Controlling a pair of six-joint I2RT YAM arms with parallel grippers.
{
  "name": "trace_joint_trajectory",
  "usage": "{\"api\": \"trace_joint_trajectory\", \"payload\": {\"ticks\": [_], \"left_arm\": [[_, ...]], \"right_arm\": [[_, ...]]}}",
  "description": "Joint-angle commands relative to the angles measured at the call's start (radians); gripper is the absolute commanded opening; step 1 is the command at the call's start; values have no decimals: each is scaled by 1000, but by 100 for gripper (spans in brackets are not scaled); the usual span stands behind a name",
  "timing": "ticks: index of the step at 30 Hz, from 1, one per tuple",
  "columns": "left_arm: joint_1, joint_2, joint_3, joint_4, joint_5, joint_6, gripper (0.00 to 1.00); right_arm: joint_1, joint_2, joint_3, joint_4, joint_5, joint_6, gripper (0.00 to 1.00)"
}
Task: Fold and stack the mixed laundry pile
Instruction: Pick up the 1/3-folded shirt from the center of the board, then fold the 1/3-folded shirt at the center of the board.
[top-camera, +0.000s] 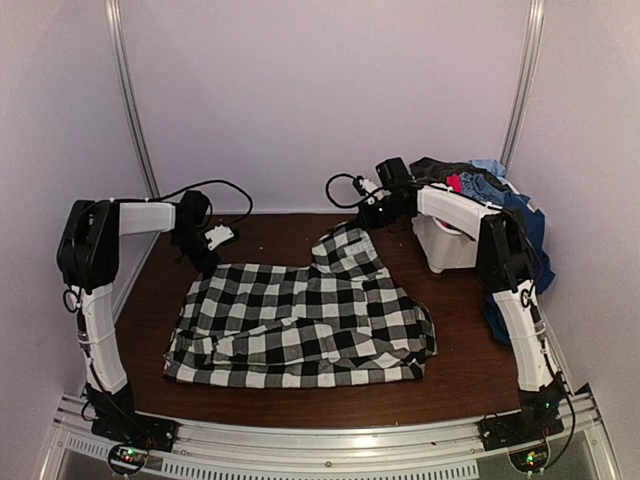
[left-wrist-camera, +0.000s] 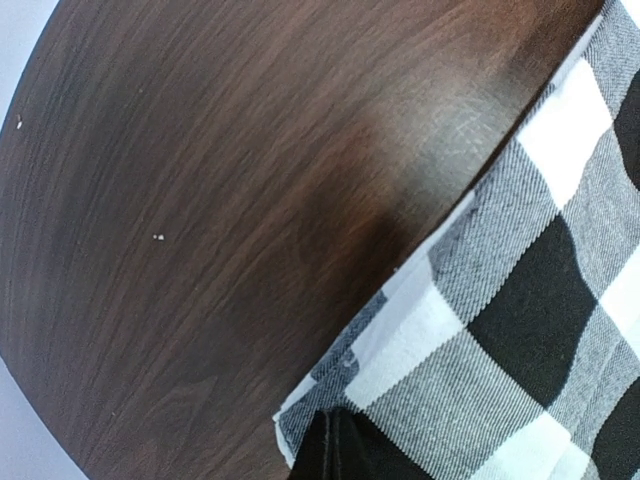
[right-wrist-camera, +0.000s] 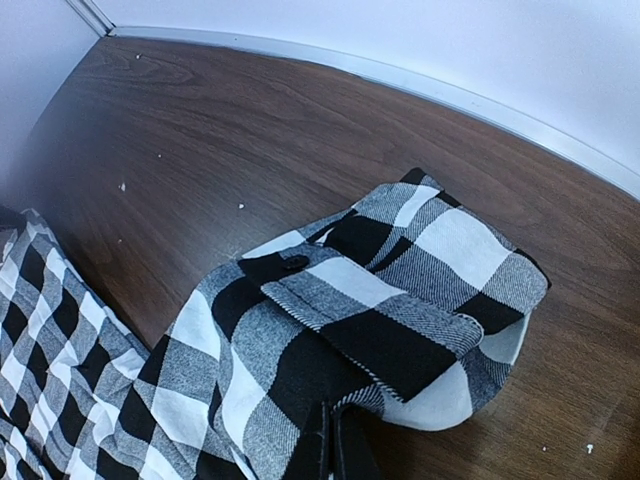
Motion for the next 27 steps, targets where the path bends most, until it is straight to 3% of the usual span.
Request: {"api": "trace_joint_trajectory", "payload": {"ticks": [1,27], "left_arm": [[-3,-38,16,7,26,-6,0],[-95,-435,-332,91,-193,-1,0]], "right_arm": [[-5,-101,-34,24,-25,10,0],[112,-520,-531,139,17,23,0]]}}
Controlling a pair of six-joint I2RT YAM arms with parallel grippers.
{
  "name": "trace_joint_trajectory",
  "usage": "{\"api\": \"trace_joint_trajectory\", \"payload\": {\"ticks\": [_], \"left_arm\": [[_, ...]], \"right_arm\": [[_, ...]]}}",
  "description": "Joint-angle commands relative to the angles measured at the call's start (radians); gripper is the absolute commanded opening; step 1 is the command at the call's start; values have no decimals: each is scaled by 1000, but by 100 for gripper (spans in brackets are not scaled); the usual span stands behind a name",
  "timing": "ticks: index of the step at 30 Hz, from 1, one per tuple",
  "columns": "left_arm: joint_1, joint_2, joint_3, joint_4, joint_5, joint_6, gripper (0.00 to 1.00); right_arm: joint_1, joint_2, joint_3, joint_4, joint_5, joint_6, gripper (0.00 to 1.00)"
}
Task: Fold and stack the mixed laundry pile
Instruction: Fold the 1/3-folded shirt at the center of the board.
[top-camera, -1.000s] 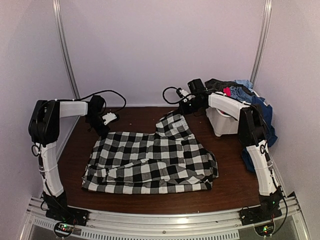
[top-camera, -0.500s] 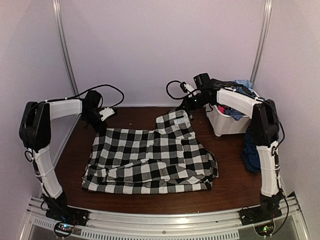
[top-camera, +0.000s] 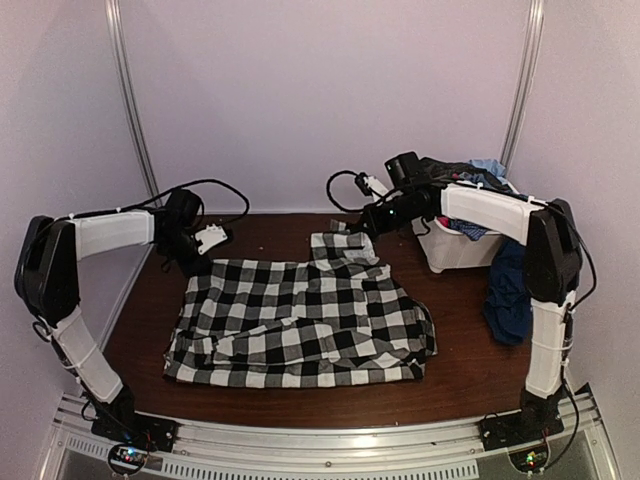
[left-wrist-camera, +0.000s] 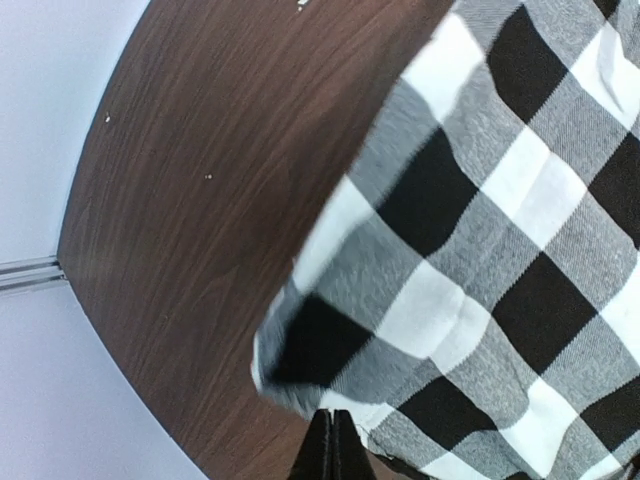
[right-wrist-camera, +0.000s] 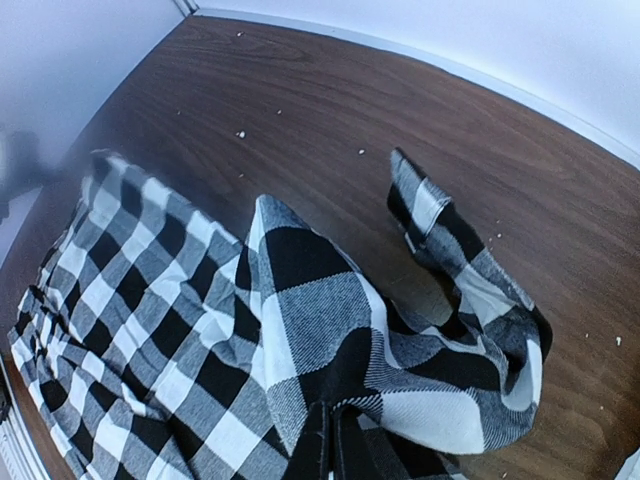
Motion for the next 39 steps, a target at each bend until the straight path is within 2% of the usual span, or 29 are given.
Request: {"api": "trace_joint_trajectory", "payload": {"ticks": [1,9,12,16,19,24,30,34,39], "left_arm": [[-24,-108,-73,35,-60,-14,0],[-93,-244,-203,42,-119,-46,0],[-93,-286,-250,114,-150,-53,0],[-81,-212,-159,73,-154,-88,25],[-47,-166,-104,46,-103,-129,34],[5,-224,-120,96,-42,-186,39],[21,-346,-128,72,-42,-266,52],[21,-424,-168,49,-23,-279,55],[19,-465,-206,18,17,-269,54]], "right_arm": [[42,-149,-107,52,52,11,0],[83,-308,-327,80,115,22,0],[87,-348,-395,98,125,24,0],[93,-365,-435,99,104,22,0],[114,-391,-475,102,95,15,0],[157,-453,-562,113,73,19,0],[196,-574,-708,90,73,34,0],[196,-615,-794,101,67,44,0],[196,-573,-854,117,52,43,0]]}}
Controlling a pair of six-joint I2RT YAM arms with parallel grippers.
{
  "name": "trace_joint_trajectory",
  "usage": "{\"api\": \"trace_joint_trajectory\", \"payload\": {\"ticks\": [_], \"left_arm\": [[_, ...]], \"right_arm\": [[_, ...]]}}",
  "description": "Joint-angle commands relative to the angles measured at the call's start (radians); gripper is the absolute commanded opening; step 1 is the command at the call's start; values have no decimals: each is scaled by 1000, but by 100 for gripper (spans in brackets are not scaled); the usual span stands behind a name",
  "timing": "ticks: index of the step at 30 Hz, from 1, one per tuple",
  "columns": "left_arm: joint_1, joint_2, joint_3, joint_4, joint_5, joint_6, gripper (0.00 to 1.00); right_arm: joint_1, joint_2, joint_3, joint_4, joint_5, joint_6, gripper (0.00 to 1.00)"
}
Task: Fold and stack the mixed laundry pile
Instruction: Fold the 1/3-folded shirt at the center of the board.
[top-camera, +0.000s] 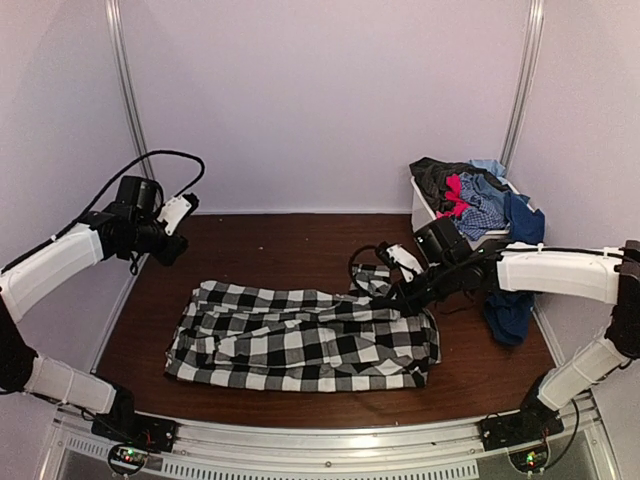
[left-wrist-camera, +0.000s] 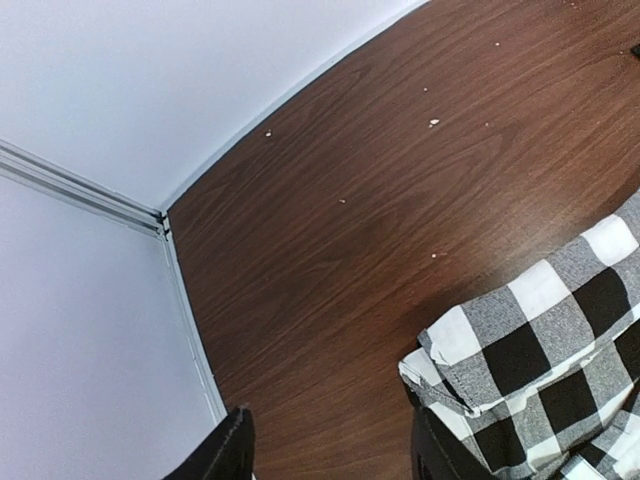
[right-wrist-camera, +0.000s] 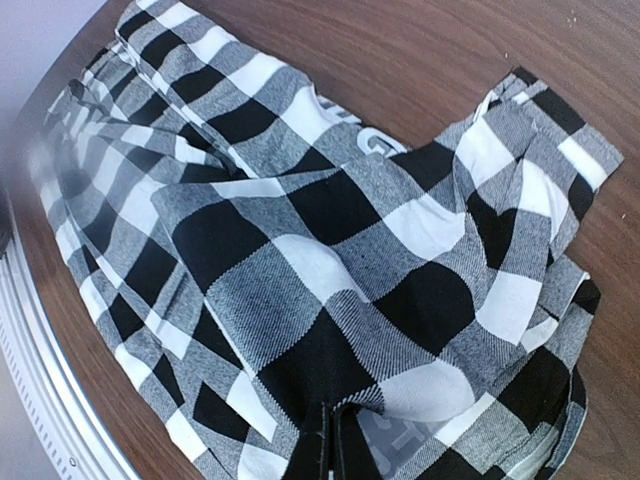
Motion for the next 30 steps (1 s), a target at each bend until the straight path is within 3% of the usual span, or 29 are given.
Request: {"api": "trace_joint_trajectory", "payload": {"ticks": [1,6,10,13,15,19,22,30], "left_arm": [[-2,-20,-47,-20,56,-20,54],[-51,20,-49,-71,38,-50,54],[-51,117,29,-195,38,-271,54],[-47,145,63,-242,124,-481,52],[-47,135,32,-204,218,-573,52],[11,117,-62,-97,278,-718,54],[61,169,-91,-68,321,-755,52],[65,245,-142,25,346,-767,48]], "right_arm": [[0,30,-60,25,-13,10,0],[0,62,-109,42,-17,14,0],[-1,87,-93,59,-17,22,0],[-2,97,-70,59,1,21,0],[-5,106,-55,59,10,19,0],[-16,120,-33,59,12,18,0],[-19,121,-26,60,10,20,0],[-28,107,-15,35,16,21,0]]}}
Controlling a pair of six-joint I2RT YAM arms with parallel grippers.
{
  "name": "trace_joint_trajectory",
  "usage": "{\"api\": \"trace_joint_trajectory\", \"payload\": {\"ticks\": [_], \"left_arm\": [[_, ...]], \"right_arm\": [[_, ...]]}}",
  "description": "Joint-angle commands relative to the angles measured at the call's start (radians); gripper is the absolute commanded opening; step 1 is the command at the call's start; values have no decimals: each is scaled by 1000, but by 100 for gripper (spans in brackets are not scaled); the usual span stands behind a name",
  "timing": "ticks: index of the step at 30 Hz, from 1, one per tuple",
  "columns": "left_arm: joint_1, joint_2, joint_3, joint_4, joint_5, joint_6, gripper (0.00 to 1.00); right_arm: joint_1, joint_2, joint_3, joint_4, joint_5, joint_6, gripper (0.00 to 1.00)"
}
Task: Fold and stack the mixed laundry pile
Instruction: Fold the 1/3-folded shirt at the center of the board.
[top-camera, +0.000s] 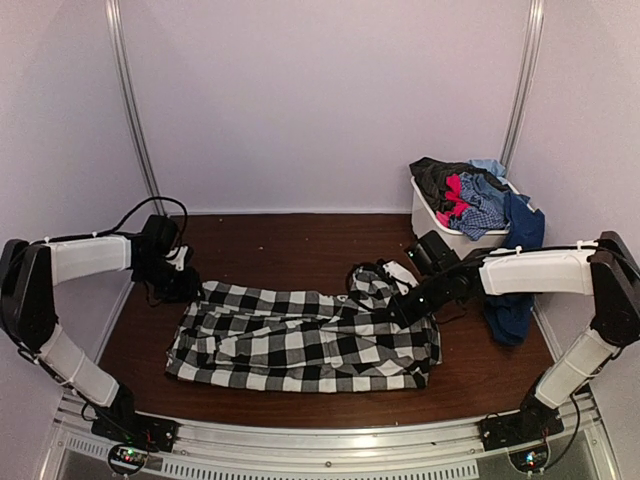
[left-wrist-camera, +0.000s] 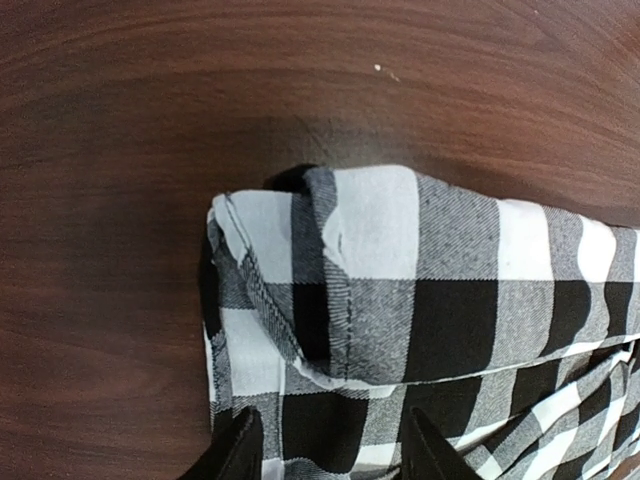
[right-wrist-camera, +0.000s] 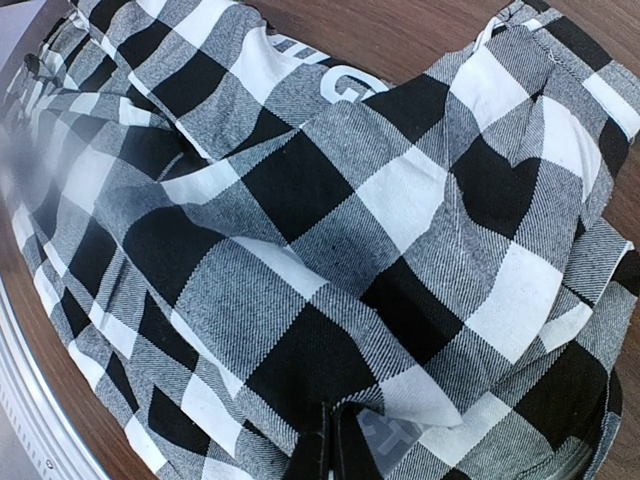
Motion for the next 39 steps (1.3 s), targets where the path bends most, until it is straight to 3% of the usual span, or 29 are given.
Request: {"api": "trace_joint_trajectory", "payload": {"ticks": [1,14,19,25,39], "left_arm": [[0,17,-32,113,57,-38,48],[0,78,-43,197,67,-62,43],[0,80,-36,201,93,-60,27],[4,85,-25,188,120,-56,0],[8,-40,59,-73,122,-73,0]], "right_arm": [[-10,-7,31,-7,22,8,0],[-17,-2,69,-41,23,4,0],[-19,7,84,-51,26,1,0],[-22,6,92,-59,30,-3,0],[-32,-64,138,-137,52,-24,0]]}}
